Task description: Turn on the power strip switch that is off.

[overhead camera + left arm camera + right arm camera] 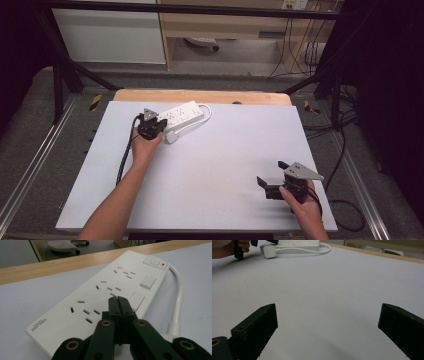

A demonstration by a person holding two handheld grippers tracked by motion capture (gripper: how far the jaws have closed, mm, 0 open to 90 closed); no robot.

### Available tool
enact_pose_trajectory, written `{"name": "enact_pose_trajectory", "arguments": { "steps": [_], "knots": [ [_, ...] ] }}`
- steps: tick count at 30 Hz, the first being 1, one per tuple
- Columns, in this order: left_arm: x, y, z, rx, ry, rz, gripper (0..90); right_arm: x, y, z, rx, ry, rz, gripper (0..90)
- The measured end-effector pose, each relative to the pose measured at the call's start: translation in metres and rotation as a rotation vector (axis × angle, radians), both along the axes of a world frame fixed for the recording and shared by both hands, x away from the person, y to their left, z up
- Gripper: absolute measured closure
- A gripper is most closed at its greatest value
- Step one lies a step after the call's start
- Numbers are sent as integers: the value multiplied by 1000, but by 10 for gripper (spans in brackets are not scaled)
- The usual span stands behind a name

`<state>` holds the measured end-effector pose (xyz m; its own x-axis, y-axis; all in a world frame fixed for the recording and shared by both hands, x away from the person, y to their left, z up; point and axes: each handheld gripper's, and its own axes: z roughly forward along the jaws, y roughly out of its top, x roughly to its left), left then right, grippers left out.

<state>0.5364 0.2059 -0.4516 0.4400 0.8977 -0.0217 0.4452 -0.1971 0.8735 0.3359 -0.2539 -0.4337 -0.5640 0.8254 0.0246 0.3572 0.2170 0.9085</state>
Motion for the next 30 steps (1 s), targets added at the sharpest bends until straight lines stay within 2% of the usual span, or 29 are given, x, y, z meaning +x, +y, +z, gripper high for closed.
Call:
{"name": "enact_pose_trajectory", "arguments": {
  "steps": [27,30],
  "knots": [
    [0,2,2,-26,-4,-7,900,0,0,0,1,0,0,28],
    [-1,1,3,-23,-6,-7,871,0,0,0,-1,-1,1,28]
  ]
}}
